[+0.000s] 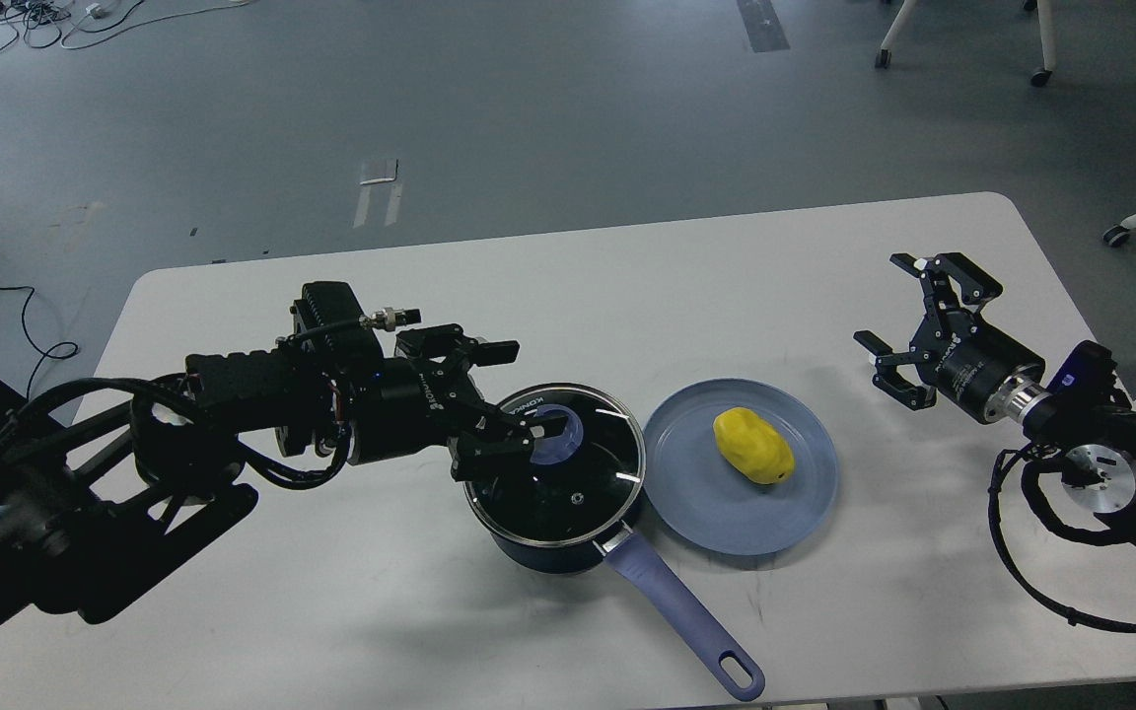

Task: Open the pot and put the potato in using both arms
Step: 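Grasp the blue lid knob with the left gripper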

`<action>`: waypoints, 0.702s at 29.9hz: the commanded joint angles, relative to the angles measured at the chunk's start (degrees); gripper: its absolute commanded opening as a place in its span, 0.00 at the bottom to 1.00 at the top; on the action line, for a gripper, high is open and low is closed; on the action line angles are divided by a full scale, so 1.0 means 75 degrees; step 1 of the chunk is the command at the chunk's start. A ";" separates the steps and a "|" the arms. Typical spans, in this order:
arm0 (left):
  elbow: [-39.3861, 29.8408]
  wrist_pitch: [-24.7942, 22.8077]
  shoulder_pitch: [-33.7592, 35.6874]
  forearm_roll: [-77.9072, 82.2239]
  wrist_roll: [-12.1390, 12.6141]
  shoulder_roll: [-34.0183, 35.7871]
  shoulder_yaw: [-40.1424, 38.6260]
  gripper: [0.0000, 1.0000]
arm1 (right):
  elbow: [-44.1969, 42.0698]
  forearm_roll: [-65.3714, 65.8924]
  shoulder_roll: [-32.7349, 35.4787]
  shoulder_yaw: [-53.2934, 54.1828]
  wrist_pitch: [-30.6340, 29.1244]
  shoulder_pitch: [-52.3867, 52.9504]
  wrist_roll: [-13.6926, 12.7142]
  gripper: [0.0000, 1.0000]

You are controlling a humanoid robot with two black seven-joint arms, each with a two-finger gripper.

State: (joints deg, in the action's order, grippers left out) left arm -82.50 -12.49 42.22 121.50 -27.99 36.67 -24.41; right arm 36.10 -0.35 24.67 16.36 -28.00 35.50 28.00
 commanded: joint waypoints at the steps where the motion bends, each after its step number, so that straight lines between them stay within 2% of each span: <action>1: 0.0008 0.0001 -0.0133 0.0066 -0.0001 -0.0049 0.0102 0.98 | 0.0014 0.0000 0.0050 -0.0001 0.0000 0.0012 0.0000 1.00; 21: 0.0008 0.0001 -0.0285 0.0429 -0.0001 -0.0260 0.0172 0.95 | 0.0026 0.0012 0.0073 -0.0001 0.0000 0.0024 0.0000 1.00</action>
State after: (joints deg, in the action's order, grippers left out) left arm -82.46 -12.48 40.32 124.08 -27.99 35.39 -23.36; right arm 36.30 -0.26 25.22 16.34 -28.00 35.63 28.00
